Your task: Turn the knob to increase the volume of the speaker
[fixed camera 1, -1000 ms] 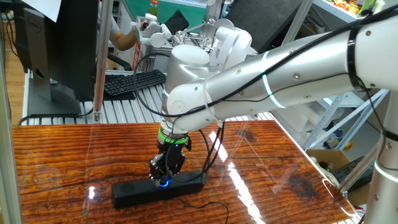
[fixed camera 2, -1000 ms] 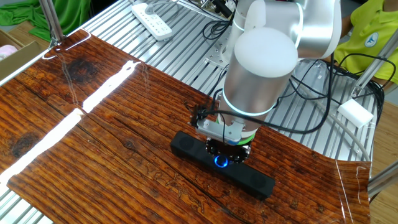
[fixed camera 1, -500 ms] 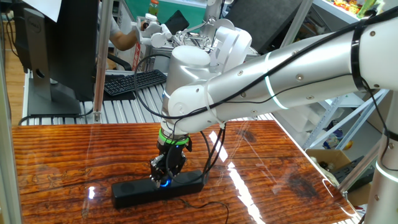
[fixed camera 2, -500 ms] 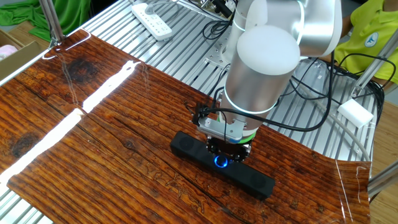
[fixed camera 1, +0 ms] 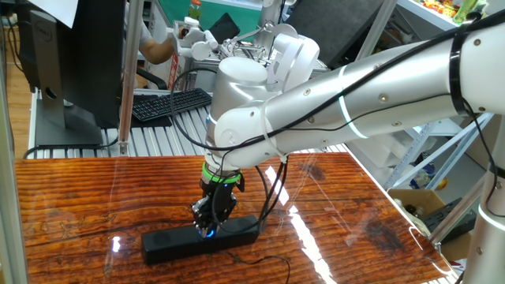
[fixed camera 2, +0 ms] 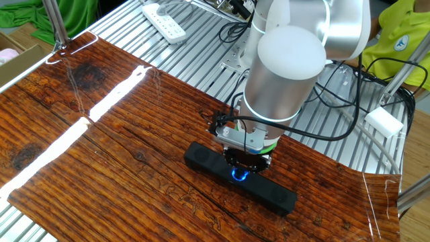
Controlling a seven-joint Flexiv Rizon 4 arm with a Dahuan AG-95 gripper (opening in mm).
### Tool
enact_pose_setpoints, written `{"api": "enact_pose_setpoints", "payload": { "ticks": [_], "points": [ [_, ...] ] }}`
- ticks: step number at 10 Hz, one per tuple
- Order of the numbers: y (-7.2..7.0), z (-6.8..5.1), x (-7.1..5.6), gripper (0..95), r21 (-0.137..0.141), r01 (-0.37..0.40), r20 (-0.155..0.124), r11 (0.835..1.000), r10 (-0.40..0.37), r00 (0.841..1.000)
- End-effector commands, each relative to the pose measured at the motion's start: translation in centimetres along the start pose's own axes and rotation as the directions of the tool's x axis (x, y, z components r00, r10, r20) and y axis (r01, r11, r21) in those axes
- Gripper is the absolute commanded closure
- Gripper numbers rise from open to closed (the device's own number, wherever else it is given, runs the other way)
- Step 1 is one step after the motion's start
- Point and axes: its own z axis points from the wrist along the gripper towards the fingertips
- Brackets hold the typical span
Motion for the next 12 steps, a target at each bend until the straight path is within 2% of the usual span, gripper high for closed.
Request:
{"api": "enact_pose_setpoints", "payload": {
  "ticks": [1,12],
  "points": [
    [0.05,0.06,-0.06,95.0,0.001,-0.002,0.001,1.0,0.002,1.0],
    [0.06,0.38,-0.14,95.0,-0.002,-0.004,0.001,1.0,0.004,1.0]
  ]
}}
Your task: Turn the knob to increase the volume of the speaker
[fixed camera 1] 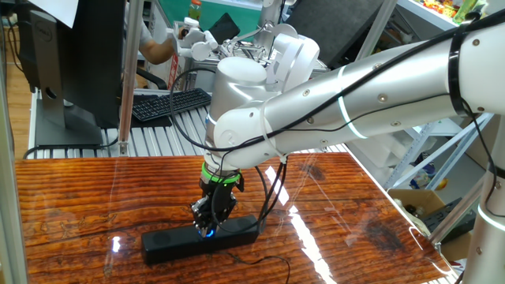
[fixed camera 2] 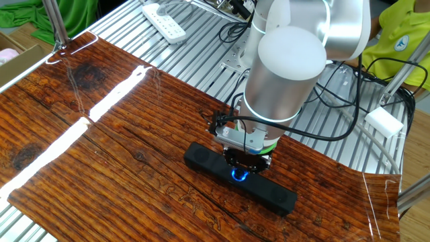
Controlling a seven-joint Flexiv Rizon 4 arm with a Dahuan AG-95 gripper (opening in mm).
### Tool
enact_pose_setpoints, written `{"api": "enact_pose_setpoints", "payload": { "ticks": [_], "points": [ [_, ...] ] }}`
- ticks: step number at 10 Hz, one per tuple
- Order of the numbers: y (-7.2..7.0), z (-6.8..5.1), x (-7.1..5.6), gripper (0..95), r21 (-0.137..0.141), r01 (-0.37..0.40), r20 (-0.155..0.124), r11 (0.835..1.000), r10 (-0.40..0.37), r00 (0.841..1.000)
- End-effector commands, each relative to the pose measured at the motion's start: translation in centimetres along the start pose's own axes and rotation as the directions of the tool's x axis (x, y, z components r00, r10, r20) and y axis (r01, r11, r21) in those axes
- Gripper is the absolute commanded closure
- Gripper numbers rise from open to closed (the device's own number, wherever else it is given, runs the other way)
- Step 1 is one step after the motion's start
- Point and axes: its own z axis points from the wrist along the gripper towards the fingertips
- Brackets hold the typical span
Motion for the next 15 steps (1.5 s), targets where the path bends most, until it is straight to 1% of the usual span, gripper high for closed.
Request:
{"api": "enact_pose_setpoints", "payload": {
  "ticks": [1,7,11,15],
  "points": [
    [0.07,0.35,-0.1,95.0,-0.001,0.001,0.001,1.0,-0.001,1.0],
    [0.07,0.35,-0.1,95.0,0.003,-0.004,-0.005,1.0,0.004,1.0],
    [0.07,0.33,-0.09,95.0,0.009,-0.045,-0.004,0.999,0.045,0.999],
    [0.06,0.36,-0.11,95.0,-0.02,-0.084,0.002,0.996,0.084,0.996]
  ]
}}
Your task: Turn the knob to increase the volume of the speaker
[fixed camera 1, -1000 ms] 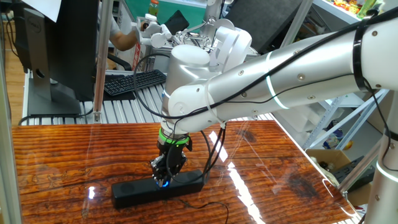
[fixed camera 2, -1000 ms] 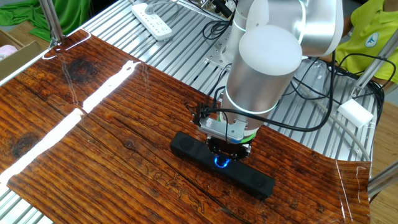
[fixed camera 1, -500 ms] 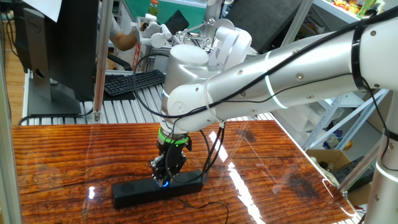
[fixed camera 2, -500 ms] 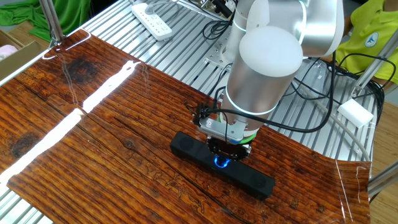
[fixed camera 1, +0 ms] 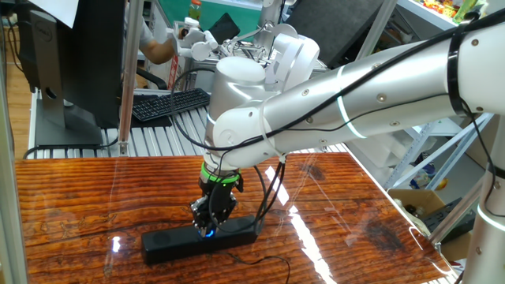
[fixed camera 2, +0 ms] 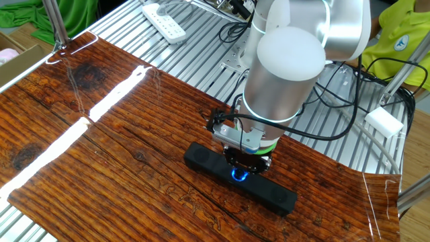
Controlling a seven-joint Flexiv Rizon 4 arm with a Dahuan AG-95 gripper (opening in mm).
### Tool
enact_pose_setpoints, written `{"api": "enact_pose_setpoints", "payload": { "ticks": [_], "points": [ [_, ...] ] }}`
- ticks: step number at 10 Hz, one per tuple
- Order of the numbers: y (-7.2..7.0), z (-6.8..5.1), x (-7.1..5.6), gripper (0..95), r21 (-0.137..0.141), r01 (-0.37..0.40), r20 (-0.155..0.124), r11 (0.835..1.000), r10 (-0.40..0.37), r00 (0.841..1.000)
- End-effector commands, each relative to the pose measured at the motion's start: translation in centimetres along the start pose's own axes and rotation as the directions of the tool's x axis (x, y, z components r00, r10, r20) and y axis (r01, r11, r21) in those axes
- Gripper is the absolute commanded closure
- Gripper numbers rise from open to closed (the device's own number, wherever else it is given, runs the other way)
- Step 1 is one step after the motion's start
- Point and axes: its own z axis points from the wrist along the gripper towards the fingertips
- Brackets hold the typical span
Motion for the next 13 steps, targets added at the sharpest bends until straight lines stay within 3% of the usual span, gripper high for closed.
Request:
{"api": "enact_pose_setpoints", "payload": {
  "ticks": [1,3,4,8,13],
  "points": [
    [0.02,0.36,-0.08,95.0,-0.015,-0.019,0.006,1.0,0.019,1.0],
    [0.01,0.36,-0.08,95.0,-0.032,-0.042,0.007,0.999,0.042,0.999],
    [0.01,0.37,-0.08,95.0,-0.053,-0.078,0.007,0.996,0.079,0.997],
    [0.01,0.37,-0.09,95.0,-0.052,-0.136,0.013,0.989,0.137,0.99],
    [0.01,0.45,-0.12,95.0,-0.082,-0.223,0.015,0.971,0.225,0.974]
  ]
}}
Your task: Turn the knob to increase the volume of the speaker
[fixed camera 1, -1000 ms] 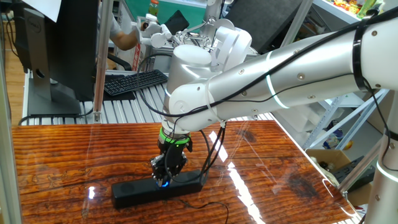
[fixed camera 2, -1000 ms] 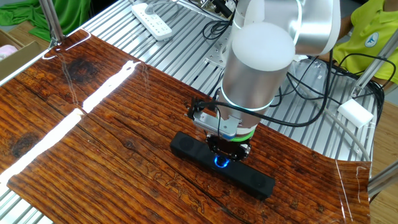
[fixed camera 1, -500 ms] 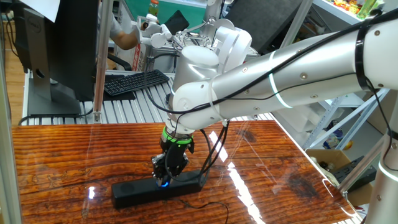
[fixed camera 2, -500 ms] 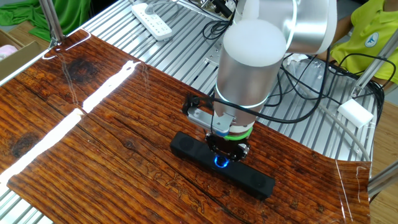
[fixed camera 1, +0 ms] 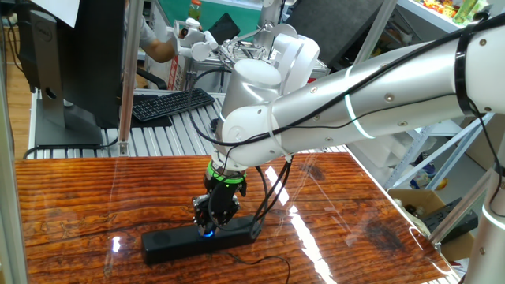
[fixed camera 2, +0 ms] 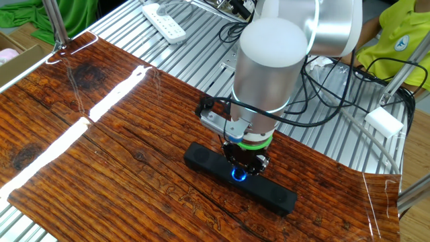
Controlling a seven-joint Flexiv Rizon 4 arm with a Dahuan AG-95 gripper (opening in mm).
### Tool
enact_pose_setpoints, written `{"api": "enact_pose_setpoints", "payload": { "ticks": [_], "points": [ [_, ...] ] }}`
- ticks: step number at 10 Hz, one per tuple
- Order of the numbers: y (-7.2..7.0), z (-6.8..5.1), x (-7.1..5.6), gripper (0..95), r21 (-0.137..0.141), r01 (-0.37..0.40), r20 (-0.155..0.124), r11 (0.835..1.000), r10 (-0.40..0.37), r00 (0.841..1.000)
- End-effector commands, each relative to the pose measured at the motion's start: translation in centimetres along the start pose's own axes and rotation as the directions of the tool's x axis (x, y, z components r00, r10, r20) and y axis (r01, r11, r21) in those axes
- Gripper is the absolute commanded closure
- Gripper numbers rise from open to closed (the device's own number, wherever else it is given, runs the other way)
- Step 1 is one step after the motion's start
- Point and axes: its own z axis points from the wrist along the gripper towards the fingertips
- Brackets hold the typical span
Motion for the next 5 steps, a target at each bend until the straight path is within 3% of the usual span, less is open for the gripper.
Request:
{"api": "enact_pose_setpoints", "payload": {
  "ticks": [1,5],
  "points": [
    [-0.09,0.51,-0.06,95.0,-0.004,-0.036,0.004,0.999,0.036,0.999],
    [-0.09,0.68,-0.12,95.0,-0.002,-0.096,0.013,0.995,0.096,0.995]
  ]
}}
